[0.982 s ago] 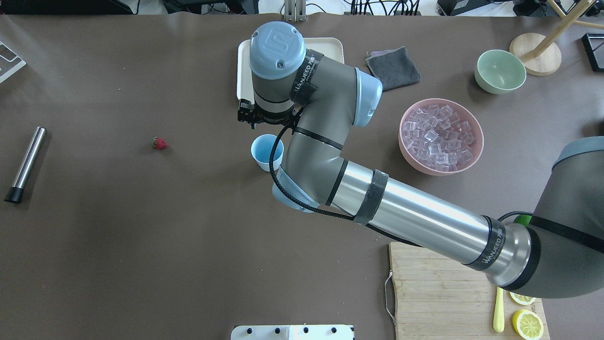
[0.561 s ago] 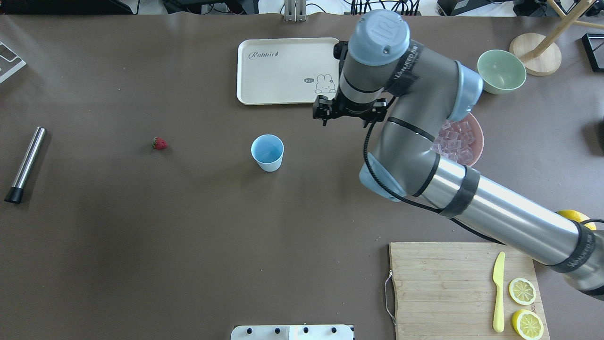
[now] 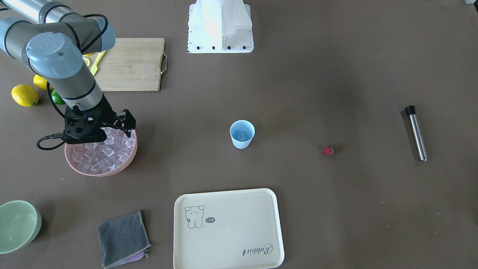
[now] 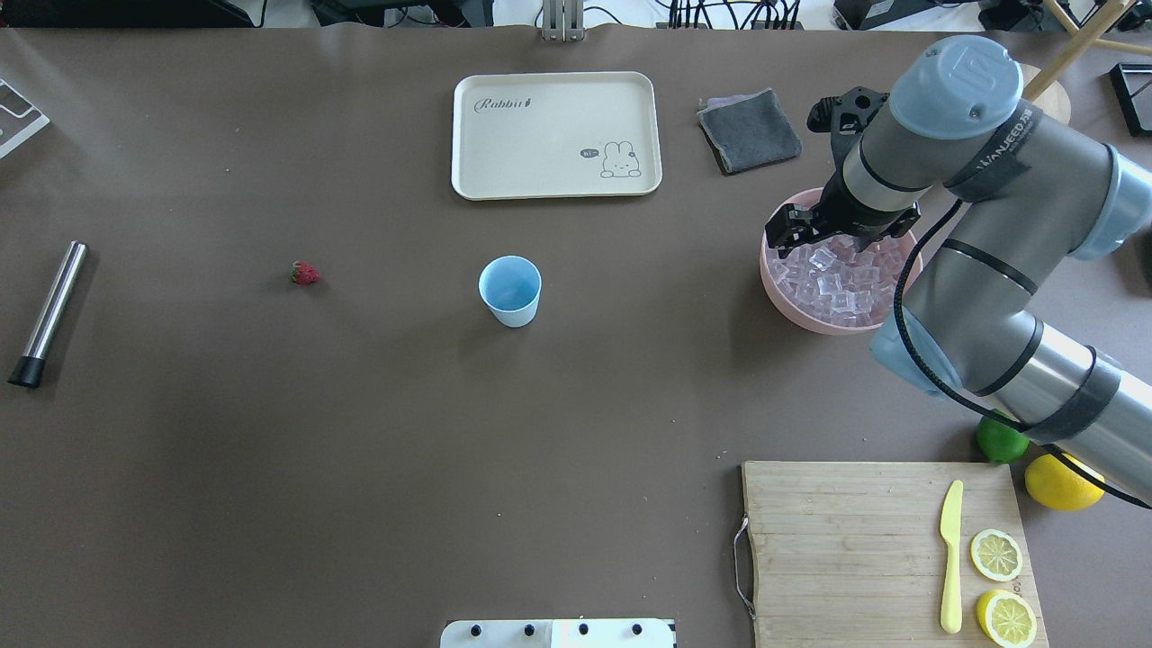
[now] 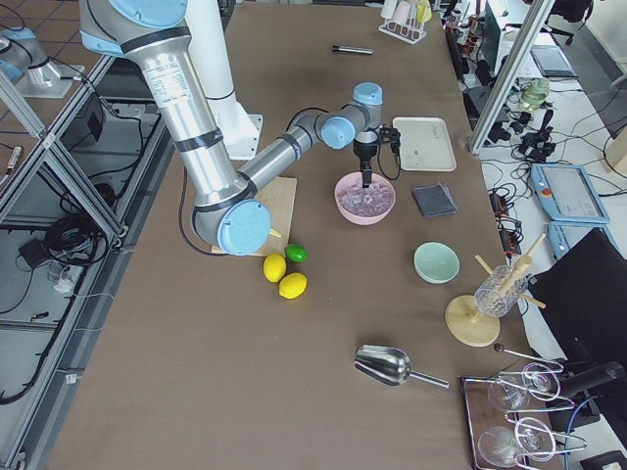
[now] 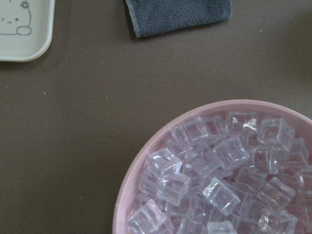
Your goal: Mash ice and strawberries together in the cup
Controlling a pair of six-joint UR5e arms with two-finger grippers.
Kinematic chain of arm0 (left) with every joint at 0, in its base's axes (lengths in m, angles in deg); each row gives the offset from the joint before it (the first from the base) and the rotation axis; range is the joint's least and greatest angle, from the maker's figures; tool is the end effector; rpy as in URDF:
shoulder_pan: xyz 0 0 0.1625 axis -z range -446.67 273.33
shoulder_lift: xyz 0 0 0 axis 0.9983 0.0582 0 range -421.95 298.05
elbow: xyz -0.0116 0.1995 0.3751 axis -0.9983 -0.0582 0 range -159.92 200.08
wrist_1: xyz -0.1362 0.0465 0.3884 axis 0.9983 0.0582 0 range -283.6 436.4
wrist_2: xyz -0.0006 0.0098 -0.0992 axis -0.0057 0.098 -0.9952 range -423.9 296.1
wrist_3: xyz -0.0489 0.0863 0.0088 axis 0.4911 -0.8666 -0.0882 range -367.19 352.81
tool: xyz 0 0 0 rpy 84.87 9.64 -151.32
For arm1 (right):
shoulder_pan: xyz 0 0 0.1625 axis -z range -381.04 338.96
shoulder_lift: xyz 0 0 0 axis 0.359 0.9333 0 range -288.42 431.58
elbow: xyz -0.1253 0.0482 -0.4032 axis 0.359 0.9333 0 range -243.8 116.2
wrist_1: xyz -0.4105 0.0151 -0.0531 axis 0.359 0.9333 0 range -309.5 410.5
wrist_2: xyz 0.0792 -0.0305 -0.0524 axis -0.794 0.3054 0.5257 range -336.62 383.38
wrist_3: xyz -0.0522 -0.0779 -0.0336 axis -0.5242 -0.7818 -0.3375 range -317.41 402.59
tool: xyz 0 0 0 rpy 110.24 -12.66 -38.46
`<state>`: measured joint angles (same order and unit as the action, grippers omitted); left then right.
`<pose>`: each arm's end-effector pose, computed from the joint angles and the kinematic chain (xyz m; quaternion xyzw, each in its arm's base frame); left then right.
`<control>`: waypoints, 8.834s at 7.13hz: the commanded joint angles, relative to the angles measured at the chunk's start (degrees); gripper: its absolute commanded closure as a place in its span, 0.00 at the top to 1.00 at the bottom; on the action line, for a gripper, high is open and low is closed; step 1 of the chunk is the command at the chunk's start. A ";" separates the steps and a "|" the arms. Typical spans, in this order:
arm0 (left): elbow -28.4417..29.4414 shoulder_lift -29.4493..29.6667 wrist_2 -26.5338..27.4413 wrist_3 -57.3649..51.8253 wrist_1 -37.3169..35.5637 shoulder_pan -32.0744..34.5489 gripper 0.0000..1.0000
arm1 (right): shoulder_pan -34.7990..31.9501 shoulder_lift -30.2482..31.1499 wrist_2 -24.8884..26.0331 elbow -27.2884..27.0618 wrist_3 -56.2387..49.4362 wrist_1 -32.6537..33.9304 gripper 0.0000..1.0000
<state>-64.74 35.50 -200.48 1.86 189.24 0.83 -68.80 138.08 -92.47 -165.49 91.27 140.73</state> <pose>-0.0361 -0.5684 0.5880 0.1598 0.4040 0.0346 0.9000 -0.3523 -0.5217 0.3425 0.0533 -0.3583 -0.0148 0.9320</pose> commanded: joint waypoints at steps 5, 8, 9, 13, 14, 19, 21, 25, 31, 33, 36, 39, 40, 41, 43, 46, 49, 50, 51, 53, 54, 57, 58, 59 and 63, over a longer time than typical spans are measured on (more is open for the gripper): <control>0.01 0.10 0.00 0.00 0.01 -0.04 0.98 | 2.84 3.46 0.79 -0.52 -0.34 -0.31 0.76; 0.01 0.10 0.00 0.00 0.01 0.05 0.98 | 4.59 3.55 1.41 -0.09 -0.16 -0.14 0.71; 0.01 0.10 0.00 0.00 0.01 0.05 0.98 | 5.39 3.46 2.37 0.00 -0.16 -0.05 0.71; 0.01 0.02 0.09 0.00 0.01 -0.04 0.98 | 4.96 2.76 2.38 0.00 -1.29 4.58 0.37; 0.01 0.10 0.09 0.00 0.01 -0.13 0.98 | 4.87 2.76 2.38 0.00 -1.82 4.69 0.27; 0.01 0.19 0.00 0.00 0.10 -0.04 0.98 | 1.89 -3.01 0.28 -0.52 -2.79 11.07 0.16; 0.09 0.10 0.00 0.00 0.01 -0.13 0.98 | 0.31 -9.96 -2.18 0.18 -2.80 14.79 0.16; 0.27 0.19 0.09 0.00 0.01 -0.22 0.98 | 6.17 -29.11 -1.84 17.37 12.53 10.25 0.16; 0.97 0.10 0.09 0.00 -0.07 -0.22 0.98 | 13.57 -34.51 2.64 25.67 25.24 -7.08 0.18; 0.97 0.10 0.00 0.00 -0.07 -0.22 0.98 | 13.83 -33.63 2.64 25.32 25.50 -7.08 0.27; 0.97 0.28 0.09 0.00 -0.08 -0.30 0.98 | 14.45 -33.54 5.80 23.83 26.72 -7.08 0.99; 0.89 0.98 0.00 0.00 -0.16 -0.48 0.98 | 12.27 -28.48 4.58 18.33 25.34 -4.03 0.99; 0.97 1.42 0.09 0.61 -0.25 -0.83 0.98 | 9.81 -22.53 3.70 11.24 20.63 -0.70 0.99; 0.89 2.38 1.48 1.48 -1.73 -1.01 0.98 | 4.83 -15.77 -1.00 3.08 14.93 3.77 0.99; 0.19 3.79 2.20 5.07 -2.62 -2.58 0.98 | -5.11 -3.19 -7.19 -4.20 -3.24 5.66 0.99; -2.00 7.12 7.10 21.20 -2.10 -15.54 0.98 | -18.73 10.63 -13.58 -5.62 -26.99 5.13 0.99; -4.39 12.38 13.07 37.91 -2.10 -27.51 0.98 | -33.76 20.40 -15.11 -2.39 -52.38 6.01 0.99; -4.21 14.23 14.40 40.84 -2.10 -31.38 0.98 | -37.72 21.47 -15.20 1.20 -59.76 5.75 0.99; -4.04 15.38 16.07 43.48 -2.10 -33.16 0.98 | -40.54 22.00 -15.20 4.28 -62.80 5.49 0.99; -3.60 16.01 17.05 44.39 -2.10 -34.76 0.98 | -42.59 22.53 -14.15 5.98 -65.55 5.31 0.99; -3.51 16.01 17.05 44.65 -2.10 -35.54 0.98 | -42.59 23.66 -14.23 6.16 -65.64 5.14 0.99; -3.16 16.01 19.31 44.39 -2.18 -41.34 0.98 | -42.77 25.87 -14.50 4.14 -66.17 5.13 0.99; -2.29 16.10 20.29 44.04 -2.10 -41.52 0.97 | -42.77 25.70 -14.24 4.31 -66.34 5.05 0.99; -1.58 16.36 20.30 42.38 -2.27 -41.61 0.96 | -42.77 25.70 -14.23 4.31 -66.34 5.05 0.99; 1.85 17.33 20.83 41.05 -0.78 -41.61 0.84 | -43.74 25.78 -14.15 4.22 -67.31 5.05 0.99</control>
<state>-63.17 52.96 -179.80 43.11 188.06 -40.78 -112.31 163.92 -106.68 -161.27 24.14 145.78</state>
